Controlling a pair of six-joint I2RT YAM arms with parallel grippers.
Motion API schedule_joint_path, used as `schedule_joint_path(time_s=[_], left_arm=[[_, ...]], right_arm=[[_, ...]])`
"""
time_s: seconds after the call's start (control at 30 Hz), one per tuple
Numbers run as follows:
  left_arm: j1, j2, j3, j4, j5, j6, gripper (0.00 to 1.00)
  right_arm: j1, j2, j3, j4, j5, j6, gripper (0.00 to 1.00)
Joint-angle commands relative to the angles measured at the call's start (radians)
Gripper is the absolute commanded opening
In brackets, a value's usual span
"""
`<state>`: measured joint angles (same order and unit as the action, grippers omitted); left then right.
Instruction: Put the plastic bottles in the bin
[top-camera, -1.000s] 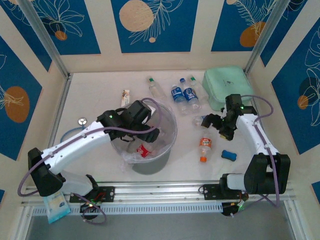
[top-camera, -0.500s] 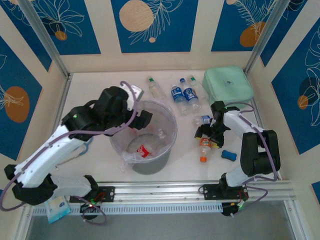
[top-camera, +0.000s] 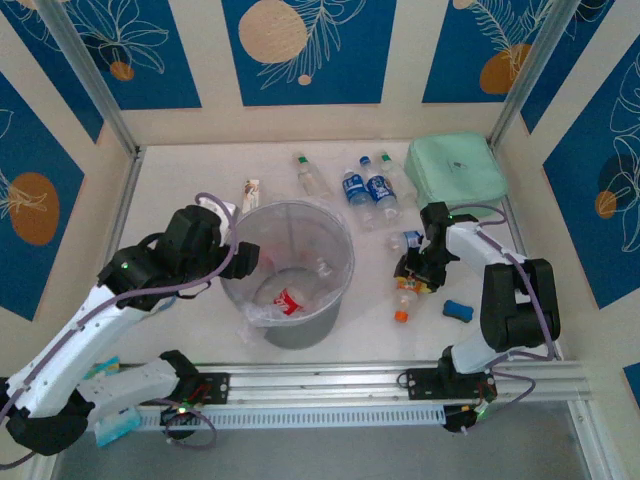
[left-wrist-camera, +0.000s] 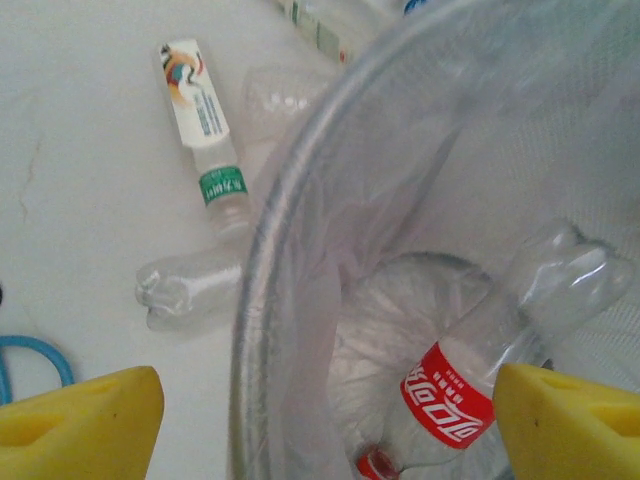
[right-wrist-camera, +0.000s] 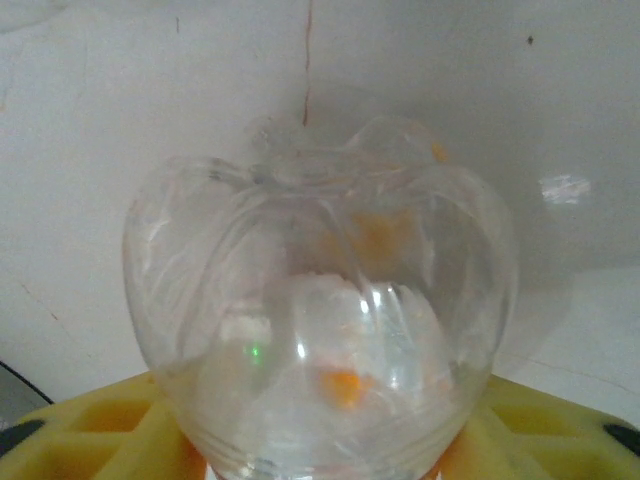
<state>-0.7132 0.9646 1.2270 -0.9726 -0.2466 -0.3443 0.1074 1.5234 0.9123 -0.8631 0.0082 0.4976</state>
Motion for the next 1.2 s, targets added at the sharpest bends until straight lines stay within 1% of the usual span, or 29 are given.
schedule_joint_path(time_s=[0.0, 0.07, 0.1, 0.2, 0.33, 0.37, 0.4, 0.43, 0.5, 0.53, 0.57, 0.63, 0.8, 0.83, 0.93, 1.03, 1.1, 1.17], left_arm=[[0.011, 0.007, -0.037, 0.052, 0.052, -0.032, 0.84], [0.011, 0.013, -0.057, 0.073, 0.065, -0.038, 0.82], [0.011, 0.013, -0.066, 0.083, 0.068, -0.039, 0.81], [0.012, 0.019, -0.081, 0.115, 0.072, -0.040, 0.75], [0.013, 0.044, -0.090, 0.142, 0.086, -0.045, 0.68], [0.012, 0.051, -0.090, 0.144, 0.084, -0.047, 0.67], [0.012, 0.055, -0.090, 0.147, 0.084, -0.048, 0.66], [0.012, 0.057, -0.092, 0.153, 0.086, -0.051, 0.65], [0.013, 0.056, -0.098, 0.168, 0.094, -0.057, 0.64], [0.012, 0.054, -0.102, 0.176, 0.098, -0.063, 0.64], [0.012, 0.054, -0.103, 0.182, 0.099, -0.065, 0.63], [0.012, 0.057, -0.103, 0.194, 0.105, -0.071, 0.62], [0.013, 0.066, -0.099, 0.210, 0.113, -0.081, 0.59], [0.012, 0.066, -0.101, 0.214, 0.110, -0.083, 0.58], [0.012, 0.066, -0.108, 0.224, 0.108, -0.095, 0.55], [0.012, 0.068, -0.112, 0.229, 0.101, -0.106, 0.55], [0.011, 0.066, -0.113, 0.230, 0.097, -0.111, 0.55], [0.012, 0.058, -0.119, 0.236, 0.088, -0.117, 0.54]], right_arm=[[-0.008, -0.070, 0.039, -0.058, -0.009, -0.006, 0.49], [-0.017, -0.109, 0.065, -0.079, -0.027, -0.013, 0.47], [-0.025, -0.126, 0.082, -0.089, -0.044, -0.019, 0.42], [-0.047, -0.183, 0.161, -0.139, -0.097, -0.042, 0.39], [-0.053, -0.269, 0.323, -0.216, -0.169, -0.077, 0.38], [-0.055, -0.290, 0.373, -0.232, -0.193, -0.085, 0.33], [-0.055, -0.306, 0.418, -0.249, -0.212, -0.088, 0.33], [-0.053, -0.319, 0.474, -0.264, -0.237, -0.094, 0.30], [-0.047, -0.341, 0.573, -0.274, -0.297, -0.097, 0.30], [-0.036, -0.349, 0.612, -0.271, -0.335, -0.096, 0.26], [-0.021, -0.351, 0.653, -0.268, -0.361, -0.094, 0.26], [0.043, -0.339, 0.747, -0.268, -0.381, -0.098, 0.26], [0.307, -0.239, 0.916, -0.301, -0.304, -0.145, 0.25], [0.361, -0.210, 0.937, -0.305, -0.289, -0.153, 0.21], [0.494, -0.136, 0.953, -0.289, -0.250, -0.156, 0.17], [0.607, -0.063, 0.951, -0.290, -0.167, -0.160, 0.15], [0.645, -0.032, 0.933, -0.291, -0.129, -0.158, 0.15], [0.673, -0.010, 0.872, -0.250, -0.106, -0.140, 0.13]])
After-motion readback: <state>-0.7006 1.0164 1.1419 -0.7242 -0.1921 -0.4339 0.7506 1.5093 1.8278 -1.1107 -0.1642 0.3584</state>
